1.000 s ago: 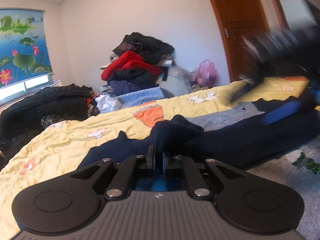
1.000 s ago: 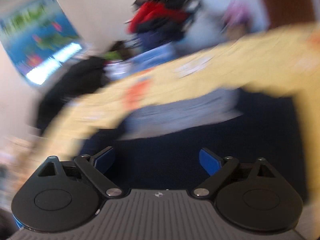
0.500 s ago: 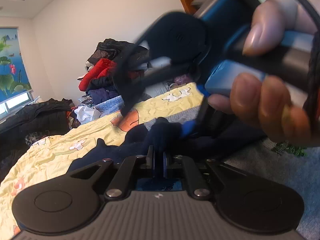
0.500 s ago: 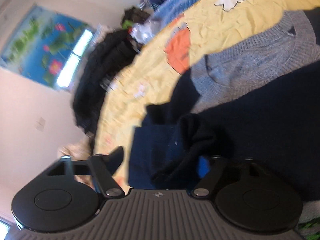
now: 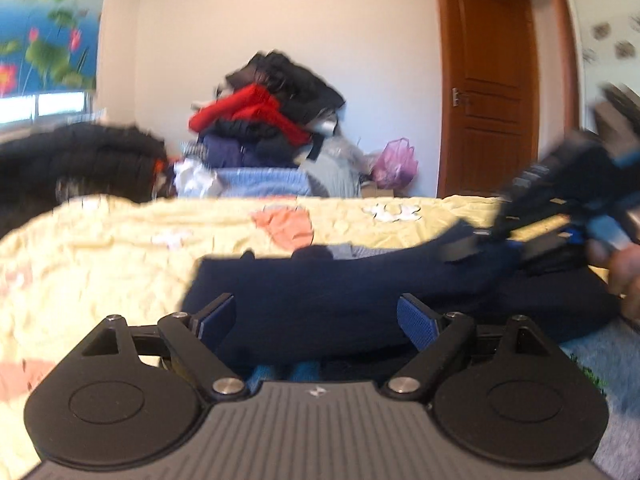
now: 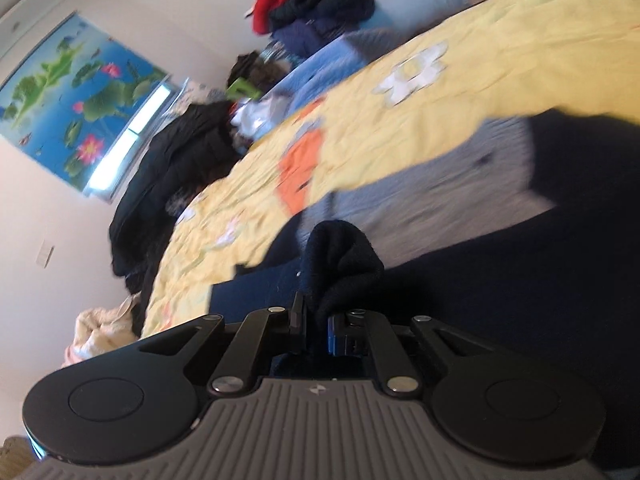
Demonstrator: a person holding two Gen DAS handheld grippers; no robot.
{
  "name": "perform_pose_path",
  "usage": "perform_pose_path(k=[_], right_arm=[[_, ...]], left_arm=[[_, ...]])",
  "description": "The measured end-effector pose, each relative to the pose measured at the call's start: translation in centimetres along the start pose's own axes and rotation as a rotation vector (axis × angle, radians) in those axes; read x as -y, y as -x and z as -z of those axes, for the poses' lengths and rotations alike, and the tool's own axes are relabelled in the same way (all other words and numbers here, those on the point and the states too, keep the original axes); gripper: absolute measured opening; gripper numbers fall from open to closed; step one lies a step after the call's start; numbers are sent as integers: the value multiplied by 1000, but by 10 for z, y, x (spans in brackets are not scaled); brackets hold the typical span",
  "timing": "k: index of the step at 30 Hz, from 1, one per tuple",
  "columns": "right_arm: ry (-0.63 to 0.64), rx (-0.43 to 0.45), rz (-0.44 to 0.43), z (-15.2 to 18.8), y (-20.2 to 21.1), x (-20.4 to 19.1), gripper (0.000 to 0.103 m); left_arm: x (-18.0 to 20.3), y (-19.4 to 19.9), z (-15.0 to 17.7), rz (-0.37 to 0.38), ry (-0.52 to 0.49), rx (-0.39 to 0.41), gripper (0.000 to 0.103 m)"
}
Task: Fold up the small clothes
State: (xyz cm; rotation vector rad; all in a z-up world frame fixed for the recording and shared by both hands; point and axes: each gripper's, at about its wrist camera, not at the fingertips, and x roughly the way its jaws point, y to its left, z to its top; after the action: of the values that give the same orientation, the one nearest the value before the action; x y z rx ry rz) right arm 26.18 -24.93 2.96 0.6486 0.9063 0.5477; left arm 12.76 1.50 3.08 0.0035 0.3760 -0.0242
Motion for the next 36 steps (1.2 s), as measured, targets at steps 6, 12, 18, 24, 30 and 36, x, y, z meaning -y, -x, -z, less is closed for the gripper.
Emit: perform_pose_path(k=[6, 12, 18, 24, 30, 36], right_arm=[[-46, 82, 83, -13, 47, 51, 17], [-93, 136, 128, -17, 82, 87, 17], [-113, 132, 141, -11, 87, 104, 17], [-191, 124, 80, -6, 85, 116, 26], [-190, 129, 45, -2, 84, 111, 27], [-35, 159, 95, -3, 97, 91, 14]], left_arm=[[-6, -4, 1, -7, 17, -23, 88], [-4, -5, 0, -19, 13, -21, 88], [-2, -5, 0, -27, 3, -22, 88], [-1, -5, 0, -34, 6, -21, 88], [-2, -5, -1, -34, 7, -21, 88], [-3, -6, 0, -35, 12, -22, 88]])
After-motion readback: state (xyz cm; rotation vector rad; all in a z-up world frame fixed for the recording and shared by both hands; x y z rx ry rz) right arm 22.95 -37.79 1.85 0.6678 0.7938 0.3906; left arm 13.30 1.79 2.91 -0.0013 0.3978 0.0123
